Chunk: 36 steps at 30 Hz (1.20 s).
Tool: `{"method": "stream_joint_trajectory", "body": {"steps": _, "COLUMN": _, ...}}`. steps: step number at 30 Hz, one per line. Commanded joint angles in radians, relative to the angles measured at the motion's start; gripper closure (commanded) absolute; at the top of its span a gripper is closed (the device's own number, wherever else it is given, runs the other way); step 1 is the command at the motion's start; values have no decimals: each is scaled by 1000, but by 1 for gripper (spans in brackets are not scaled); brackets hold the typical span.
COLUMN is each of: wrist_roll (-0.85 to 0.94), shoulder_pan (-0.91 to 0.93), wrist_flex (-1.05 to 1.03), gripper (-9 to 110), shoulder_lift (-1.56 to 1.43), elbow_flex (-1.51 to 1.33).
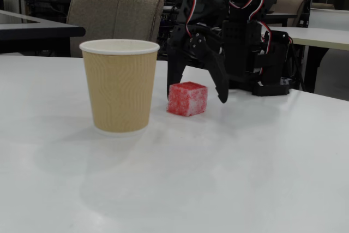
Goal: Grasp a red cube and put it in the cup.
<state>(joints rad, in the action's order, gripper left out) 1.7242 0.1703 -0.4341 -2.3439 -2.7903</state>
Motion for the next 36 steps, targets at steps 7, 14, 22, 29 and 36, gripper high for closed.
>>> {"method": "stream_joint_trajectory", "body": {"steps": 7, "wrist_roll": -15, "shoulder_pan": -5, "wrist_flex": 48, "gripper": 58, "shoulder_lift": 6, "elbow_flex": 40}}
{"method": "stream_joint_trajectory", "body": {"steps": 14, "wrist_roll": -15, "shoulder_pan": 0, "wrist_flex": 54, "gripper": 74, "shoulder_lift": 6, "elbow_flex": 41}}
{"method": "stream_joint_trajectory", "body": {"steps": 22, "wrist_roll": -15, "shoulder_pan": 6, "wrist_flex": 60, "gripper": 92, "shoulder_lift": -2, "elbow_flex": 44}}
{"method": "stream_joint_trajectory", "body": {"steps": 29, "wrist_roll": -28, "shoulder_pan": 11, "wrist_flex": 52, "gripper": 93, "shoulder_lift": -66, "elbow_flex": 38}}
{"method": "stream_joint_trajectory", "body": {"steps": 36, "wrist_roll": -209, "shoulder_pan": -20, "wrist_flex": 58, "gripper": 94, "shoulder_lift": -249, "elbow_flex": 51}}
